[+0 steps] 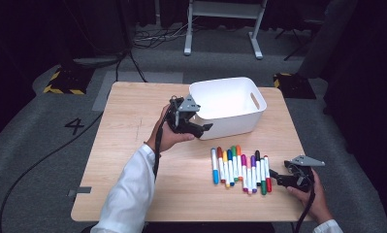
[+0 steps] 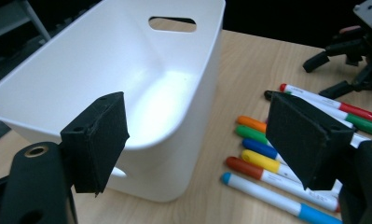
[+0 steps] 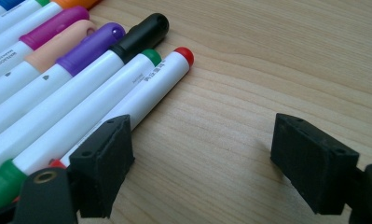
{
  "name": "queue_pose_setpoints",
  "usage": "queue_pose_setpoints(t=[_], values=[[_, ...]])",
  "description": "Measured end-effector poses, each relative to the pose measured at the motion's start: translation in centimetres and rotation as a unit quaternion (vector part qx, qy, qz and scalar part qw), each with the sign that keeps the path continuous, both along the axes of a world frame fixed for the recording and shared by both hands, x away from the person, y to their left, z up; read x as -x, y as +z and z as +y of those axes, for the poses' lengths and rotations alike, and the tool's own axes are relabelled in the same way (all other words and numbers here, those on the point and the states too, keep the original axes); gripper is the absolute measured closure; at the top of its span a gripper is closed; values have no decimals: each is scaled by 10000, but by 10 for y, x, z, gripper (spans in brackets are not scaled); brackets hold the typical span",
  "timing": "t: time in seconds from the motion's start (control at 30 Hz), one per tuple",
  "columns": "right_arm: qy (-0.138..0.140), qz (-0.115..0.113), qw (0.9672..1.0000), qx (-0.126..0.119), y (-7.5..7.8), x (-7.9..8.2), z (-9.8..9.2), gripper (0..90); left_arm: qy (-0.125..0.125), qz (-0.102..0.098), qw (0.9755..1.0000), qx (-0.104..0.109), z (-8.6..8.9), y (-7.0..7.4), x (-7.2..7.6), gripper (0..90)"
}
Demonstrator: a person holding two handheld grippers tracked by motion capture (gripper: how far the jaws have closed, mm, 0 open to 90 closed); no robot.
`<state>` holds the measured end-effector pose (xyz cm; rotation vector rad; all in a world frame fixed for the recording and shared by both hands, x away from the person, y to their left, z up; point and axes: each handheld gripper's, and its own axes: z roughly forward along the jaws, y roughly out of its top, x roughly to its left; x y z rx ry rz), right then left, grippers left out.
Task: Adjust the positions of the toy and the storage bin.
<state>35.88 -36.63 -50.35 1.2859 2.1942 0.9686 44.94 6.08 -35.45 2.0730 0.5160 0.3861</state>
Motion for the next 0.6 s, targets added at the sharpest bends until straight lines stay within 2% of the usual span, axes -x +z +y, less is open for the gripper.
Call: queue_pose_setpoints(t=[0.17,0.27,0.37,0.43,0.57,0.6], values=[[9,0,10000,-4,0,0,0,215,-7,-2,9998,-220,-19,4,-15,236],[4,7,10000,-10,0,0,0,218,-13,65,9997,-234,-25,3,-20,239],[15,-6,10000,-4,0,0,0,219,40,108,9990,-430,-37,-3,-29,245],[16,-7,10000,-3,0,0,0,220,70,171,9988,-448,-41,-7,-34,252],[21,-8,10000,-5,0,0,0,223,30,212,9984,-517,-49,-11,-39,334],[34,-12,10000,1,0,0,0,226,-22,200,9977,-647,-53,-13,-41,375]])
